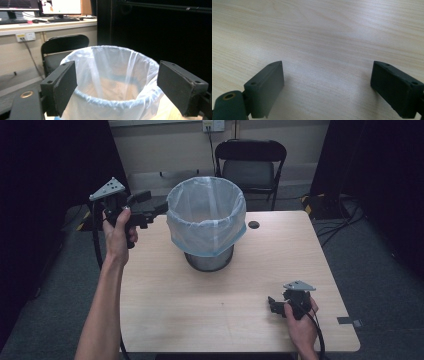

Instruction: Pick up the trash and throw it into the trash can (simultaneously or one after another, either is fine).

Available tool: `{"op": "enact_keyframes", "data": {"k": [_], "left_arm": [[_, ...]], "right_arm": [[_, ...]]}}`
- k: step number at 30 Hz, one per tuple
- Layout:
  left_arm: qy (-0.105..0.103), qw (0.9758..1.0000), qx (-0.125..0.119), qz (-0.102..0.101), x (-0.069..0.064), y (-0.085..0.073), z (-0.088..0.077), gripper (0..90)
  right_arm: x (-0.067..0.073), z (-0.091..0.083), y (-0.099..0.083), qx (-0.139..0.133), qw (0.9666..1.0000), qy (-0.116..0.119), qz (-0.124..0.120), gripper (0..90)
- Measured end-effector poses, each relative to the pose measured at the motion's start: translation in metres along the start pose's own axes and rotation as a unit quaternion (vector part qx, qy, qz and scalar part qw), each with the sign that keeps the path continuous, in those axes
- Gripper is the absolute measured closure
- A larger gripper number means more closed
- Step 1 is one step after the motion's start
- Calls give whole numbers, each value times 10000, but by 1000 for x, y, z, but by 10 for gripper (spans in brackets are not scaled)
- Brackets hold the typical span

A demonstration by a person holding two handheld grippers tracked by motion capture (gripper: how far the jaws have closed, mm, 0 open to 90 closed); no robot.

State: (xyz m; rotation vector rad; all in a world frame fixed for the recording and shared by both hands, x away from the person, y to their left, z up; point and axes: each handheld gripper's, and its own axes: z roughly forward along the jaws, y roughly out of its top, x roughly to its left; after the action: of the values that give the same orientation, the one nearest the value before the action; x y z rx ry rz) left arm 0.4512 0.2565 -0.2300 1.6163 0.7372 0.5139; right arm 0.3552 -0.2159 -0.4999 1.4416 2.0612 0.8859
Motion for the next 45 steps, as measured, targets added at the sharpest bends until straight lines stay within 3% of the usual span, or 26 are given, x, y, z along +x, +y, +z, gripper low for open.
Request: {"op": "enact_keyframes", "data": {"k": [5, 13, 15, 18, 26, 42, 45], "left_arm": [[139, 9999, 81, -23, 1, -5, -9, 161], [200, 9996, 191, 13, -4, -14, -18, 162], [370, 9992, 158, 11, -6, -18, -21, 163], [395, 9990, 185, -13, -7, -24, -22, 173], [346, 9982, 494, 69, -14, -44, -26, 172], [416, 9953, 876, -53, -14, -92, -39, 166], [434, 9943, 954, -176, -13, -108, -39, 166]], "right_arm": [[0, 0, 0, 0, 10000, 0, 0, 107], [0, 0, 0, 0, 10000, 0, 0, 107], [0, 0, 0, 0, 10000, -1, 0, 107], [0, 0, 0, -1, 10000, -1, -1, 107], [0, 0, 0, 0, 10000, 0, 0, 107], [0, 0, 0, -2, 10000, -1, -3, 107], [0, 0, 0, -1, 10000, -1, -4, 107]]}}
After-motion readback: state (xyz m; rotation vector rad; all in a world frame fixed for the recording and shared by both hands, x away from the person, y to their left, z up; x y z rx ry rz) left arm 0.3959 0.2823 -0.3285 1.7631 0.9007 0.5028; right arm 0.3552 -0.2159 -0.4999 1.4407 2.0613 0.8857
